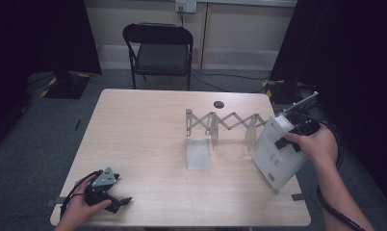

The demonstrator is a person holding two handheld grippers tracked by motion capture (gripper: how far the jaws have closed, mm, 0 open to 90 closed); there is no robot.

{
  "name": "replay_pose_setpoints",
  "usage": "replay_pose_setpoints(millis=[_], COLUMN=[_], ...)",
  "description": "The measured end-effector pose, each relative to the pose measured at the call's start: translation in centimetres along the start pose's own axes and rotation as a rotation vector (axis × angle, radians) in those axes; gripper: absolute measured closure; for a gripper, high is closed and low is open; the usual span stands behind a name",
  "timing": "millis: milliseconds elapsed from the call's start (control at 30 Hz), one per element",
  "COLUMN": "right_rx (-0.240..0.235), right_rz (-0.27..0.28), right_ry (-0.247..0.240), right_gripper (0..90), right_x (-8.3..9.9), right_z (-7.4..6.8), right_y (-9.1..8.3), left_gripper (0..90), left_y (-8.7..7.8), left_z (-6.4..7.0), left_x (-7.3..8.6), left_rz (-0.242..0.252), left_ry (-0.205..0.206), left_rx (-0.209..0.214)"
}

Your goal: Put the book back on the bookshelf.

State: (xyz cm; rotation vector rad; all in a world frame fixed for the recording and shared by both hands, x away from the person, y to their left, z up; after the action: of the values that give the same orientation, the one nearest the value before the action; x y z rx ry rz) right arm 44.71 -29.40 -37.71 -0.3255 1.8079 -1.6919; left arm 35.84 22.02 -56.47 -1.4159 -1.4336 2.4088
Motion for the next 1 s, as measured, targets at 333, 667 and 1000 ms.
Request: replay_pose_setpoints(millis=[333, 667, 1000], right_rx=[0.020, 0.028, 0.033], right_rz=[0.004, 0.008, 0.011], right_ry=[0.030, 0.052, 0.055], right_gripper=[52.9, 52.9, 52.9], right_x=[-0.4, -0.8, -1.4], right_z=[0.8, 1.3, 1.6], right_y=[0.2, 0.4, 0.5], left_gripper=[0.0, 0.0, 0.0], left_y=[0.0, 0.0, 0.0], left_z=[0.0, 0.0, -0.1], left_x=[0.0, 0.0, 0.0], left_rz=[0.000, 0.000, 0.001], left_ry=[0.000, 0.000, 0.004], left_rx=[0.000, 0.000, -0.003])
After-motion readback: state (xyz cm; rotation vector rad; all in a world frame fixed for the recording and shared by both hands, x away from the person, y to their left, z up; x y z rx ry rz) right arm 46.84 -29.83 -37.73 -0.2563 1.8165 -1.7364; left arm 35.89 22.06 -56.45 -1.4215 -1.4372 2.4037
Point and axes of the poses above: each handheld gripper's, and its own axes: y roughly forward along the jaws, x roughly out of its underside, z roughly to its right, the point moved 9 cm from there along y, roughly forward along the jaws, and after that the axes turned 14 degrees about -y, right-handed, at the moved point
